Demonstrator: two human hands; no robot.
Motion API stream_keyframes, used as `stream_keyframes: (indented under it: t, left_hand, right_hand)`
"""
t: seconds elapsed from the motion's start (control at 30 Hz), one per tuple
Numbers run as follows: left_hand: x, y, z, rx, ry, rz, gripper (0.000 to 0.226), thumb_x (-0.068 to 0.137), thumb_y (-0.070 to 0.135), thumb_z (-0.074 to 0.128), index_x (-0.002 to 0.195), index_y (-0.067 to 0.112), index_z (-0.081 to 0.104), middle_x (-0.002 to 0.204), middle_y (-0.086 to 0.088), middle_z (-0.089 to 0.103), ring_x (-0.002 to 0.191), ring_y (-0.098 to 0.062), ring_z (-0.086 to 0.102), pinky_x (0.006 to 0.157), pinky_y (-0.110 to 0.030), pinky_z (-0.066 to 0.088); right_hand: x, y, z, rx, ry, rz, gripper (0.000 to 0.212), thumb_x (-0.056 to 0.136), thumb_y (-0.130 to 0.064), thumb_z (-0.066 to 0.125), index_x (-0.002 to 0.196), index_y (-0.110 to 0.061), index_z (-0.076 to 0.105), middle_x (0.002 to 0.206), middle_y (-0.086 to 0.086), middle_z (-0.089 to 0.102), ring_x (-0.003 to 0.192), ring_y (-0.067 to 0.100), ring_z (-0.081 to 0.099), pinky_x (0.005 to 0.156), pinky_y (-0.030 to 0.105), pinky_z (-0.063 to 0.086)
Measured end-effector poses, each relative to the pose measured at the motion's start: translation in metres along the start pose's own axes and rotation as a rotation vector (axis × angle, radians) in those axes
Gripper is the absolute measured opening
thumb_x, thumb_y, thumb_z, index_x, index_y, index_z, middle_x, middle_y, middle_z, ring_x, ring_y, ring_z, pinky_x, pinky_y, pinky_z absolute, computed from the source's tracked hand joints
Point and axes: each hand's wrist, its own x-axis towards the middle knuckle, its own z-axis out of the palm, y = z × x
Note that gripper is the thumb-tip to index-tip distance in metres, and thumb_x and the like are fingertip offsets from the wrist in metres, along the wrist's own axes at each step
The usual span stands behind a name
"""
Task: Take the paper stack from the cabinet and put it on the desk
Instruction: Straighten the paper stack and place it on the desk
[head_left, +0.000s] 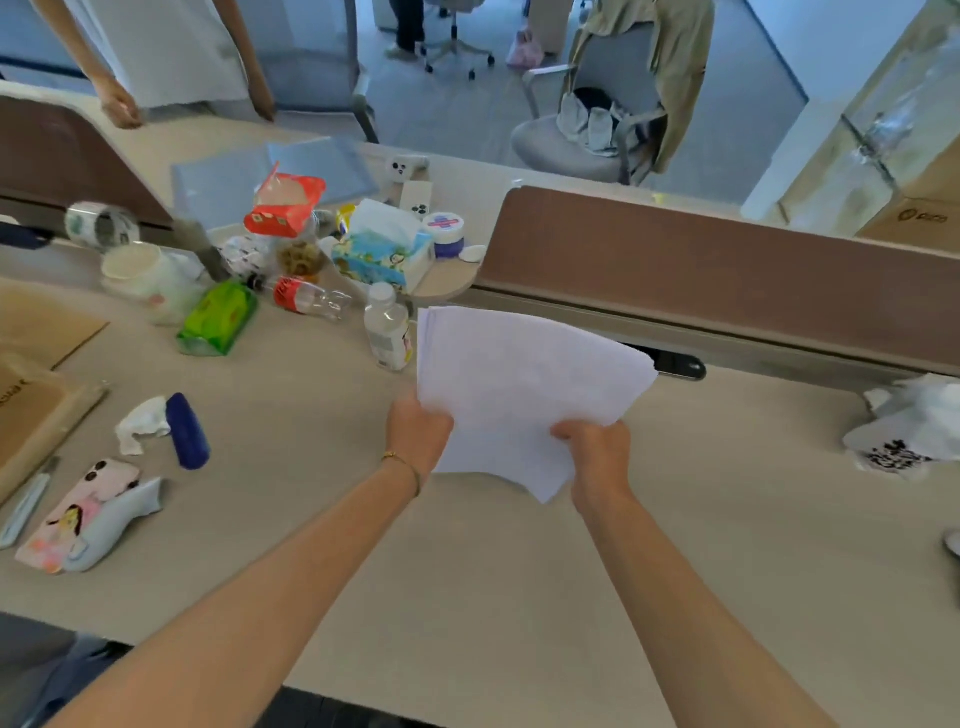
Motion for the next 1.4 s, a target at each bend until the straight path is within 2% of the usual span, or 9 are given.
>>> stream_keyframes:
  t: [0.17, 0.4, 0.67, 0.87, 0.93, 1.03, 1.17, 1.27, 1.4]
  left_hand:
    - [0.016, -0.003, -0.002, -0.112, 0.063, 0.105, 0.015, 0.063, -0.005, 0.059, 0.063, 0.008, 0.053, 0.061, -0.003, 0.046, 0.056, -0.014, 0.04, 0.047, -0.02, 0.034]
    - [0.024, -0.02, 0.008, -0.191, 0.003, 0.014, 0.021, 0.056, -0.001, 0.049, 0.073, 0.008, 0.058, 0.072, -0.006, 0.046, 0.07, -0.016, 0.04, 0.062, -0.031, 0.034]
    - [0.026, -0.037, 0.01, -0.25, 0.009, -0.092, 0.027, 0.054, -0.001, 0.047, 0.072, 0.014, 0.061, 0.068, 0.002, 0.056, 0.062, -0.011, 0.051, 0.053, -0.018, 0.043]
    - [0.034, -0.031, -0.003, -0.207, -0.029, -0.067, 0.029, 0.052, 0.0, 0.051, 0.08, -0.001, 0.059, 0.076, -0.008, 0.051, 0.071, -0.019, 0.044, 0.066, -0.032, 0.036]
    - [0.032, -0.027, 0.0, -0.22, -0.045, -0.063, 0.032, 0.053, 0.0, 0.049, 0.082, 0.0, 0.062, 0.077, -0.008, 0.049, 0.074, -0.018, 0.043, 0.067, -0.032, 0.035]
    - [0.03, -0.02, 0.003, -0.273, -0.034, -0.045, 0.025, 0.055, -0.001, 0.047, 0.078, 0.003, 0.056, 0.073, -0.006, 0.046, 0.07, -0.017, 0.041, 0.06, -0.027, 0.033]
    - [0.03, -0.027, 0.004, -0.316, -0.003, -0.082, 0.031, 0.058, 0.0, 0.046, 0.085, 0.005, 0.06, 0.081, -0.008, 0.05, 0.076, -0.017, 0.045, 0.069, -0.03, 0.036]
    - [0.032, -0.03, 0.01, -0.3, 0.043, -0.103, 0.026, 0.061, -0.001, 0.042, 0.08, 0.005, 0.058, 0.079, -0.007, 0.047, 0.076, -0.018, 0.043, 0.063, -0.029, 0.033]
    - [0.057, -0.01, 0.017, -0.229, 0.064, -0.108, 0.032, 0.075, -0.013, 0.034, 0.072, 0.013, 0.052, 0.063, 0.004, 0.046, 0.06, -0.017, 0.038, 0.052, -0.022, 0.031]
  right_hand:
    - [0.017, -0.006, 0.002, 0.047, -0.096, -0.094, 0.04, 0.064, 0.016, 0.063, 0.081, -0.019, 0.071, 0.065, -0.013, 0.071, 0.058, 0.002, 0.065, 0.052, 0.018, 0.051]
    - [0.024, 0.009, 0.021, 0.014, -0.134, -0.098, 0.037, 0.051, 0.002, 0.054, 0.076, -0.021, 0.067, 0.068, -0.012, 0.065, 0.06, 0.003, 0.059, 0.055, 0.019, 0.048]
    - [0.037, 0.025, 0.022, -0.078, -0.144, -0.025, 0.042, 0.047, -0.001, 0.055, 0.083, -0.019, 0.068, 0.077, -0.005, 0.065, 0.074, 0.016, 0.059, 0.063, 0.026, 0.044]
    - [0.041, 0.023, 0.008, -0.105, -0.25, -0.078, 0.05, 0.048, 0.003, 0.052, 0.082, -0.027, 0.072, 0.072, -0.016, 0.07, 0.066, 0.001, 0.064, 0.056, 0.019, 0.05]
    - [0.039, 0.023, 0.01, -0.106, -0.282, -0.085, 0.047, 0.047, 0.003, 0.05, 0.085, -0.021, 0.067, 0.075, -0.009, 0.067, 0.068, 0.007, 0.061, 0.057, 0.023, 0.048]
    - [0.036, 0.023, 0.012, -0.093, -0.289, -0.103, 0.044, 0.049, 0.003, 0.052, 0.083, -0.02, 0.066, 0.08, -0.001, 0.063, 0.075, 0.015, 0.057, 0.062, 0.029, 0.046]
    - [0.036, 0.03, 0.008, -0.077, -0.254, -0.062, 0.044, 0.054, 0.004, 0.058, 0.08, -0.027, 0.075, 0.078, -0.012, 0.074, 0.073, 0.009, 0.068, 0.068, 0.029, 0.053]
    - [0.036, 0.036, 0.013, -0.082, -0.222, -0.025, 0.039, 0.062, 0.01, 0.061, 0.079, -0.023, 0.072, 0.072, -0.012, 0.072, 0.075, 0.018, 0.065, 0.069, 0.032, 0.051]
    - [0.049, 0.026, 0.022, -0.088, -0.153, -0.038, 0.042, 0.075, 0.022, 0.058, 0.099, -0.01, 0.067, 0.082, -0.006, 0.073, 0.076, 0.015, 0.068, 0.066, 0.027, 0.053]
